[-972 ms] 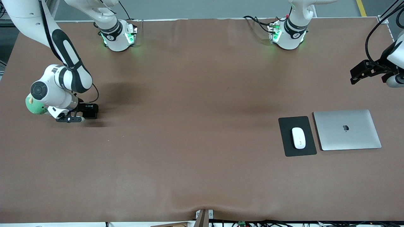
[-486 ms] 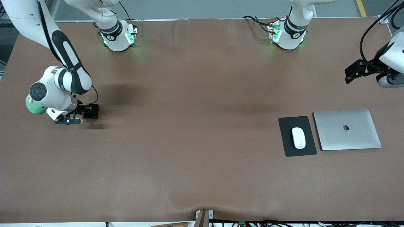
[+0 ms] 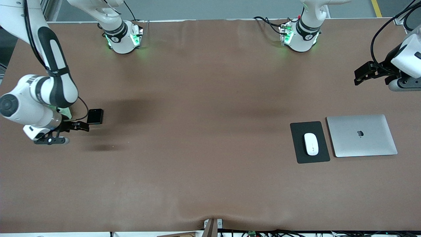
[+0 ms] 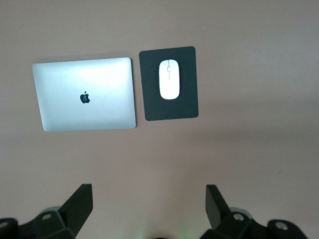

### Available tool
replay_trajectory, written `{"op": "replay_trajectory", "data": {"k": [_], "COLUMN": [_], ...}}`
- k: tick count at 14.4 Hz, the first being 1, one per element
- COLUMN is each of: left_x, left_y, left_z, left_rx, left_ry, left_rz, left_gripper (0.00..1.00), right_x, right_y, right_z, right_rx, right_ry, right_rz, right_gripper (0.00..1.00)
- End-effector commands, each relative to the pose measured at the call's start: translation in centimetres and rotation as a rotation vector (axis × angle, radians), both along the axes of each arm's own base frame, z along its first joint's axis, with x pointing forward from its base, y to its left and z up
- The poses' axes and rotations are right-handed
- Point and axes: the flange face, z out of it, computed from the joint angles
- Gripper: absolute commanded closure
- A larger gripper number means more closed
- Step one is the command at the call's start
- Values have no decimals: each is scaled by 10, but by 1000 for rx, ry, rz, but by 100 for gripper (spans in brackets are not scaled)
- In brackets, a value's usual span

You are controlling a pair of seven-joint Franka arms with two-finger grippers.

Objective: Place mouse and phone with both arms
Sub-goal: 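Lower the black phone beside the green plush and open the right gripper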

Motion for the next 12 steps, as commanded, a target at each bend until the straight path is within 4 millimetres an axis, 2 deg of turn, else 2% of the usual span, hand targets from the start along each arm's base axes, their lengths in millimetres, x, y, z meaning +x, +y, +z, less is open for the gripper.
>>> {"op": "replay_trajectory", "data": {"k": [1, 3, 7, 8, 12], "left_x": [-2, -2, 3, 3, 3], "left_y": [0, 0, -1, -1, 1], "left_z": [1, 2, 1, 2, 1], "left_rx": [-11, -11, -12, -12, -11], "left_ry": [4, -1, -18, -21, -18], "left_rz": [2, 2, 0, 0, 6], "left_gripper": [0, 0, 0, 0, 0], "right_x": [39, 55, 68, 70, 60], "right_y": [1, 2, 10, 11, 22], "right_z": [38, 70, 131, 151, 203], "right_rx": [-6, -7, -14, -11, 5], "right_ry": [0, -9, -28, -31, 4], "right_rz": [12, 19, 37, 37, 55], "right_gripper": [0, 0, 0, 0, 0]}}
